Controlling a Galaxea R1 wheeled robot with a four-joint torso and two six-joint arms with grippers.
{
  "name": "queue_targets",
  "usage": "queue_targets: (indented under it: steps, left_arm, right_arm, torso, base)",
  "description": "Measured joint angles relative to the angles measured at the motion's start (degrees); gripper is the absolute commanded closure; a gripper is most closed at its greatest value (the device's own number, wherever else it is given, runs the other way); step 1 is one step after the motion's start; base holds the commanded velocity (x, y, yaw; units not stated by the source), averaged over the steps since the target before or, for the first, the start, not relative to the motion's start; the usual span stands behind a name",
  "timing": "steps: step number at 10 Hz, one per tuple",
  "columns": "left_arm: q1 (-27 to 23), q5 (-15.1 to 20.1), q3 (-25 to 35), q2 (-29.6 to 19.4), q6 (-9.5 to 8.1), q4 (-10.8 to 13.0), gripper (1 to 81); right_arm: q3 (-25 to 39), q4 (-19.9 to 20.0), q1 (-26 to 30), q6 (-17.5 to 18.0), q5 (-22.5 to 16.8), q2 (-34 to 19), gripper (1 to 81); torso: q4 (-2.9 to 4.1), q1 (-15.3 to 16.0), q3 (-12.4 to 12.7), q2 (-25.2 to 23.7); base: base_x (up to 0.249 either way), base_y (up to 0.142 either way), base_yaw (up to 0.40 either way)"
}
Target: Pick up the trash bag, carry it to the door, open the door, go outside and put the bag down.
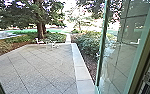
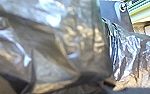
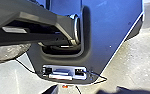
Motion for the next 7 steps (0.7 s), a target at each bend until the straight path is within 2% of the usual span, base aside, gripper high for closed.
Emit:
queue_targets:
  steps: [1,7]
  left_arm:
    - [0.04,-0.06,-0.11,-0.46,0.0,0.0,81.1]
    - [0.15,0.0,-0.2,0.2,0.02,0.0,81.1]
  right_arm:
    - [0.02,0.0,0.0,-0.07,0.0,0.13,1.0]
    - [-0.07,-0.06,-0.44,-0.11,-0.23,-0.66,1.0]
  torso:
    - [0.0,-0.02,0.0,-0.02]
    - [0.0,0.06,0.0,-0.02]
  base:
    - [0.1,0.062,0.0]
    - [0.087,0.0,0.0]
